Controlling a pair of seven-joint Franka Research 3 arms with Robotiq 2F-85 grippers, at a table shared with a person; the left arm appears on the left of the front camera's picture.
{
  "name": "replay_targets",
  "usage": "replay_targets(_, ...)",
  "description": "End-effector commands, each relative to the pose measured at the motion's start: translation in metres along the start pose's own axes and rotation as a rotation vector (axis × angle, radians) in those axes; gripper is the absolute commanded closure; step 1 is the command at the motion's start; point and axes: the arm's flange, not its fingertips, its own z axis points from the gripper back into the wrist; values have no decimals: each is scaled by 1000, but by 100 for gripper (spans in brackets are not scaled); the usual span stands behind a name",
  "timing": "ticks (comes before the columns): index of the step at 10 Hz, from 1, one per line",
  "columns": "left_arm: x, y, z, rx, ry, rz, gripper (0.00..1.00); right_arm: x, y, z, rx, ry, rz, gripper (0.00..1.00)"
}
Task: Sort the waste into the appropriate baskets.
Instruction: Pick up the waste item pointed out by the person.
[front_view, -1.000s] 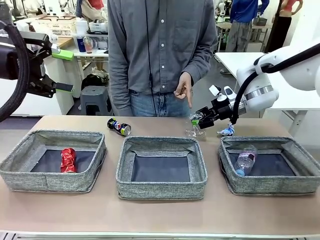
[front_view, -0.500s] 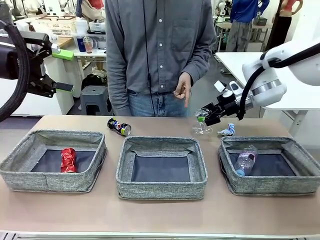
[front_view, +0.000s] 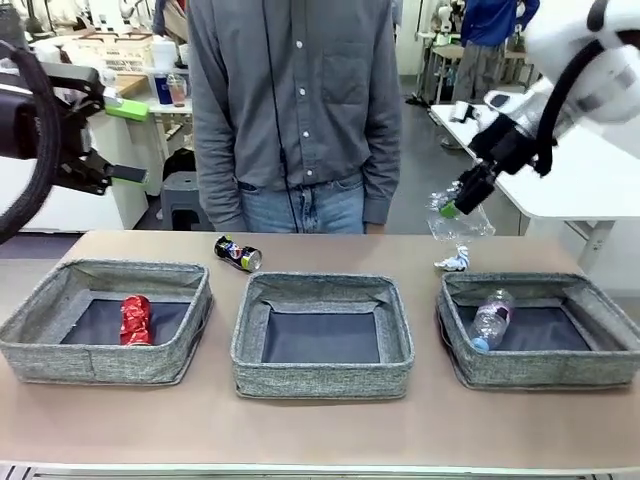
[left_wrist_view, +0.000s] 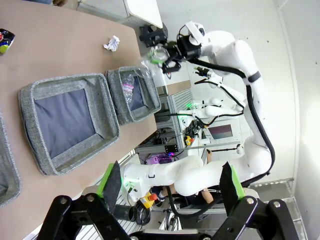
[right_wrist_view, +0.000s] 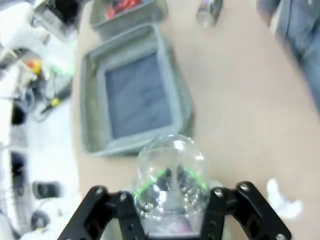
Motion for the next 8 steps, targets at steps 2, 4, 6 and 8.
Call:
replay_targets(2, 0, -3, 1, -8, 1, 9, 0, 53, 25, -2, 62, 422, -230, 87)
replay_targets(4, 0, -3, 1, -8, 1, 9, 0, 73, 29, -9, -13, 531, -433, 87)
replay_targets(6, 0, -3, 1, -8, 1, 9, 0, 54, 42, -13, -42, 481, -371, 87)
replay_targets(8, 0, -3, 1, -8, 1, 9, 0, 54, 42, -13, -42, 481, -371, 87)
